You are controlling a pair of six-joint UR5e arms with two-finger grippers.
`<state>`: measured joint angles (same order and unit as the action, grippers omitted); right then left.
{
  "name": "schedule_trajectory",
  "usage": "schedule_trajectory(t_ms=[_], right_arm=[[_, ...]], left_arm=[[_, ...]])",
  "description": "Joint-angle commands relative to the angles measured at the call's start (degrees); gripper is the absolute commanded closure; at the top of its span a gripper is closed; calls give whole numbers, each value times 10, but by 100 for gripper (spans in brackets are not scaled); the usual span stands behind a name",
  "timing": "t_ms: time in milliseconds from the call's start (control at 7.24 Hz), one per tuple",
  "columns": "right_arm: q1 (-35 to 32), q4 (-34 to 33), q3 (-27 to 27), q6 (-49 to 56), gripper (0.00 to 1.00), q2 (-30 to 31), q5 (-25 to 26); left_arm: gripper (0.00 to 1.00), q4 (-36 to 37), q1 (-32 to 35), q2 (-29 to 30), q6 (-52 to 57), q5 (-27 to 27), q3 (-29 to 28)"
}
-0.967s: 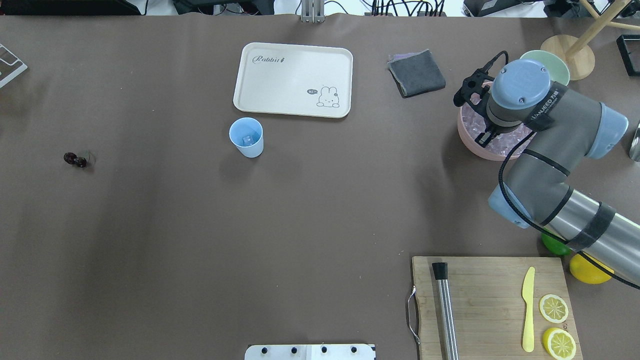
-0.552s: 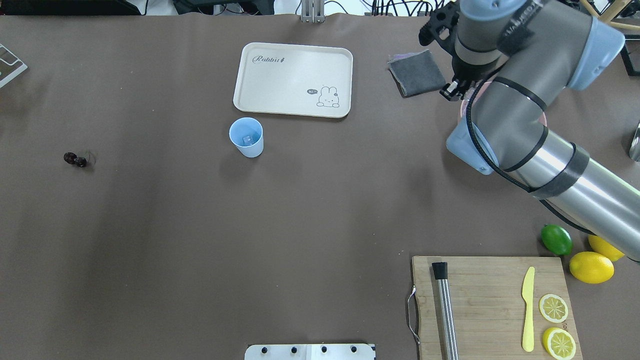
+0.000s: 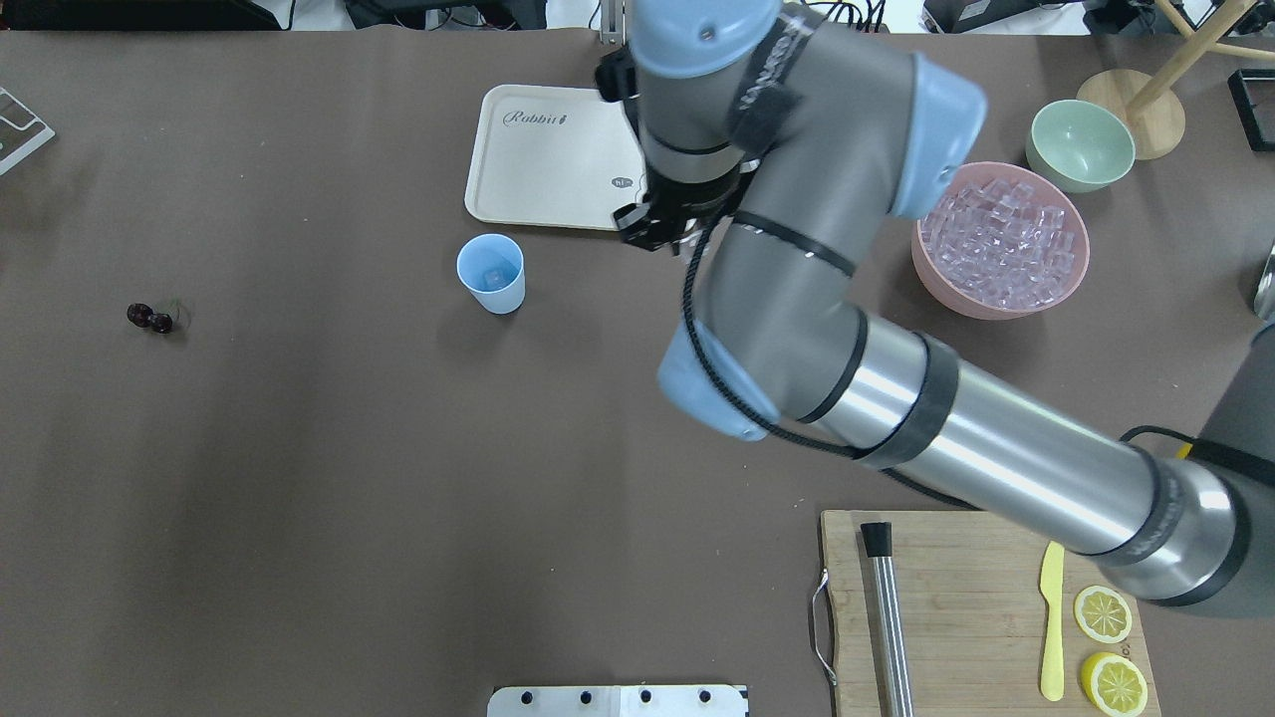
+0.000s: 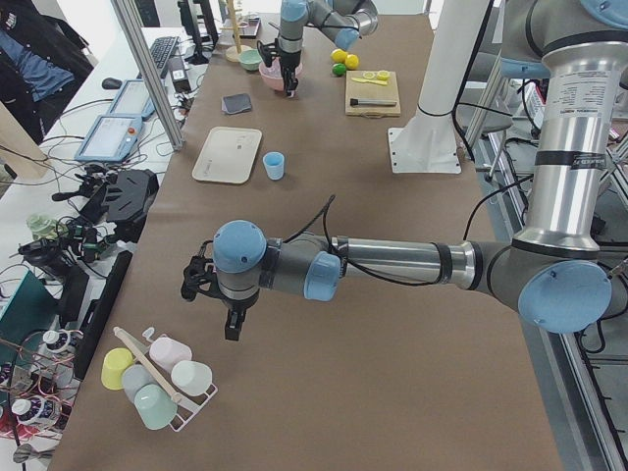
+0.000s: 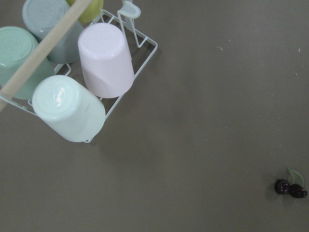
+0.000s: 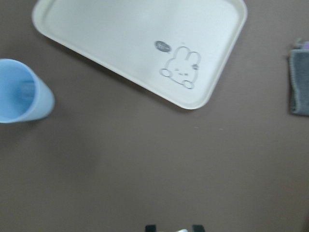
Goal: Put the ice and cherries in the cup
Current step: 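Carry the third ice cube over the light-blue cup and release it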
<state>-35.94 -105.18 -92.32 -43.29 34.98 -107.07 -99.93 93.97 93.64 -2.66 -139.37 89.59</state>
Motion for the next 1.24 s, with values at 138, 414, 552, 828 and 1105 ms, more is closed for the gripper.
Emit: schedule_trajectory(t_ms=[138,414,552,828,1105], right_arm=[[83,151,222,-158,83,-149,67],[68,225,262,-152,83,-144,105],[68,244,267,-154,82,-136,130],[83,257,268,-161,82,-122,163],[93,258,267,-173,80,-127,165]], left_arm=[[2,0,0,1,0,0,1],[2,0,0,0,1,0,1],[2,0,0,-2,1,-1,1],[2,0,0,-2,1,-1,-1],[2,0,-1,0,2,0,-6]])
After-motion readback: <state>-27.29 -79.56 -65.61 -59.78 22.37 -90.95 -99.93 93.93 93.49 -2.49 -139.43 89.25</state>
